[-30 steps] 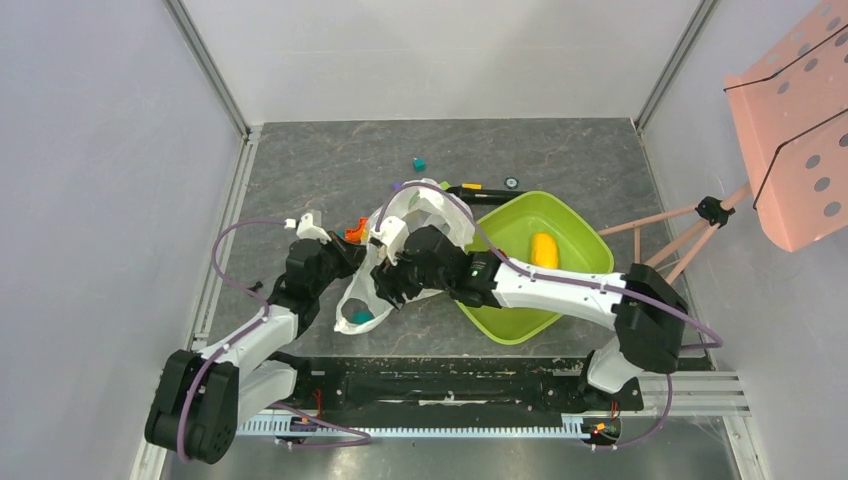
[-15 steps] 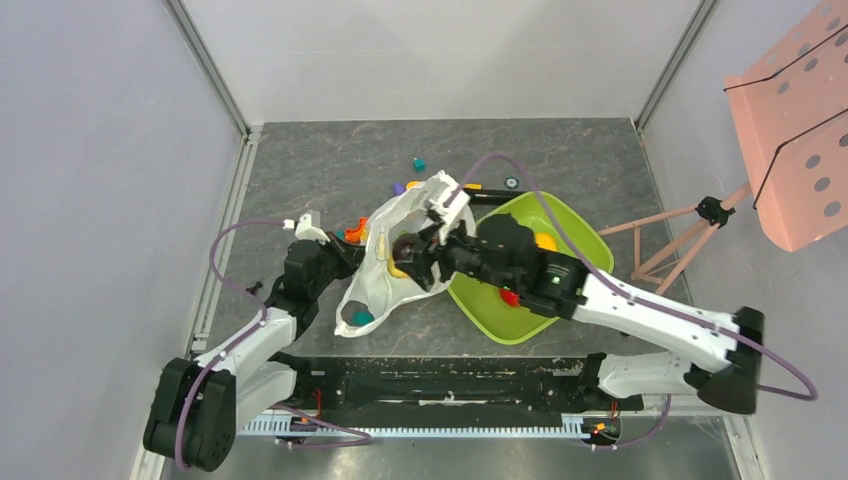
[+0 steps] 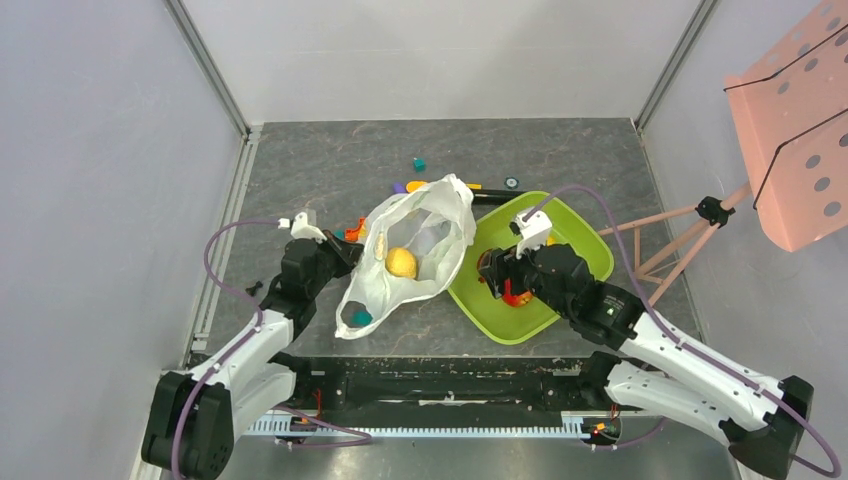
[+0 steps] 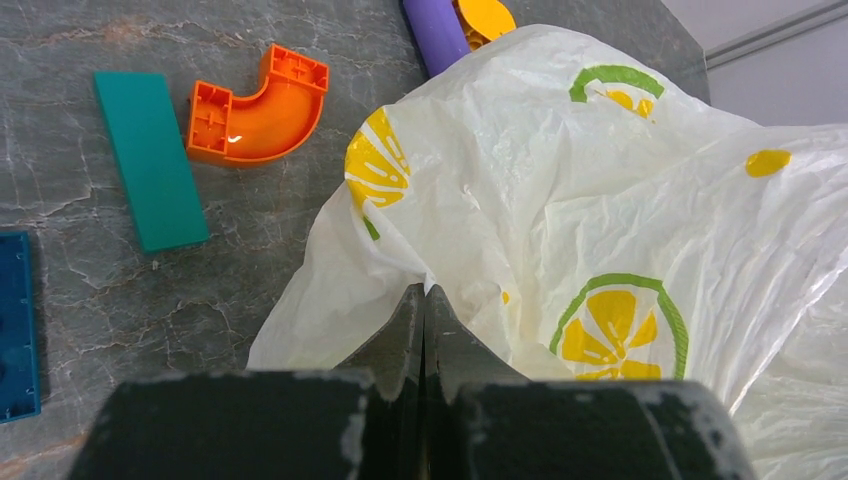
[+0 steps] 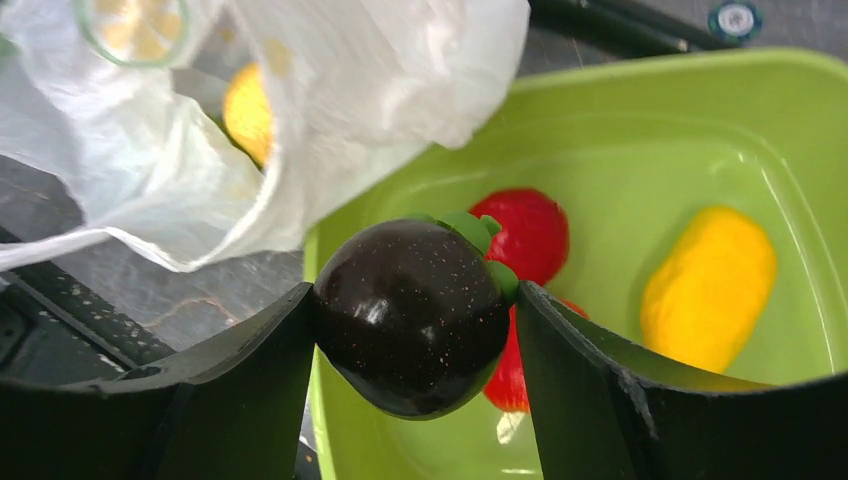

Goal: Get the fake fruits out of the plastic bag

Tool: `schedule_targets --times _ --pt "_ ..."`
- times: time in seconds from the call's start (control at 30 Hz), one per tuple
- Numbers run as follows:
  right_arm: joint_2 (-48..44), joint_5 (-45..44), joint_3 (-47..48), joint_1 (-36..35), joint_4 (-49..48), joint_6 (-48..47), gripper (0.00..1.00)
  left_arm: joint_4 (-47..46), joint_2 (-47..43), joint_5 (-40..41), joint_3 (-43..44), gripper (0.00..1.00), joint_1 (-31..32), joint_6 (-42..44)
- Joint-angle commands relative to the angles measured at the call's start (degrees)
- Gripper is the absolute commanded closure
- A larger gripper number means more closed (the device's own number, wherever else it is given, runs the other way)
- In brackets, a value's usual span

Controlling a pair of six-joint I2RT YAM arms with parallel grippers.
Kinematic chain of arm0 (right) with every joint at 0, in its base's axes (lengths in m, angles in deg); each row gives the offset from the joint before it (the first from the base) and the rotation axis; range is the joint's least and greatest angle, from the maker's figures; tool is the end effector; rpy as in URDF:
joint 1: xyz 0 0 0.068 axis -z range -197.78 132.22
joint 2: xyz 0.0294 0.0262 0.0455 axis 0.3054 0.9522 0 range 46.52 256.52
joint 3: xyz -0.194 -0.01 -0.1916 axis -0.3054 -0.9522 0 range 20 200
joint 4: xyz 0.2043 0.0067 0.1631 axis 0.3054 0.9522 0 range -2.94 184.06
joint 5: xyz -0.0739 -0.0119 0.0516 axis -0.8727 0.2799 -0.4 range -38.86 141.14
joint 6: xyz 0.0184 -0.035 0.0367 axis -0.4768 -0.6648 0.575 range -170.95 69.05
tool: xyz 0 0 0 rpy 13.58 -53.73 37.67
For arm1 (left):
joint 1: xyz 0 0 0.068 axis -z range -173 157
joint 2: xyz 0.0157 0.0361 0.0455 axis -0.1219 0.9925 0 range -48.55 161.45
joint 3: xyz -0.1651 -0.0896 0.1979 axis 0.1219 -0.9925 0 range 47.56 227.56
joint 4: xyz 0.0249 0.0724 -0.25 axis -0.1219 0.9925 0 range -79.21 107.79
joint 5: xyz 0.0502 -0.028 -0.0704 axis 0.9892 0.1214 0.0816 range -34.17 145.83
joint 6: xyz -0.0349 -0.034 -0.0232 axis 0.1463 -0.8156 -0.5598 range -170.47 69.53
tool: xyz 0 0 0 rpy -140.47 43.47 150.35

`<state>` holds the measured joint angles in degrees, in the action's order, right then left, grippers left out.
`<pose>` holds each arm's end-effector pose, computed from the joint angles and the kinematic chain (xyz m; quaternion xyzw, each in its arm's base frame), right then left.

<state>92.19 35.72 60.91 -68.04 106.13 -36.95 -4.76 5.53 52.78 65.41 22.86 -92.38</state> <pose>0.1247 0.1353 0.2980 -0.1888 0.8119 0.1925 0.5179 0.1924 -0.0567 0.1922 -0.1705 0.8045 -0.2938 0.4873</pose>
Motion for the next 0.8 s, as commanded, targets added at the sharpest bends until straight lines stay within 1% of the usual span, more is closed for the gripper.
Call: schedule_targets --times 0.0,0.17,0.43,0.67,0.77 --pt "-0.08 -2.79 -3.57 1.18 1.68 3.72 0.41 0.45 -1.61 1.62 2.96 0.98 0.05 -0.98" --pt "3.91 -1.85 -7.16 2.25 1.64 5.49 0.40 1.67 -2.65 1.55 3.47 0.98 0.05 -0.72" --pt "8.40 1.72 -10.89 2.70 -1.84 6.03 0.39 1.88 -2.67 1.12 3.42 0.98 0.05 -0.98" --pt "11.37 0.03 -12.29 3.13 -2.02 6.37 0.37 2.00 -2.76 0.99 3.34 0.98 0.05 -1.07" --pt "11.85 -0.97 -12.60 3.16 -1.98 6.48 0.32 1.93 -2.77 0.74 3.57 0.98 0.05 -0.98"
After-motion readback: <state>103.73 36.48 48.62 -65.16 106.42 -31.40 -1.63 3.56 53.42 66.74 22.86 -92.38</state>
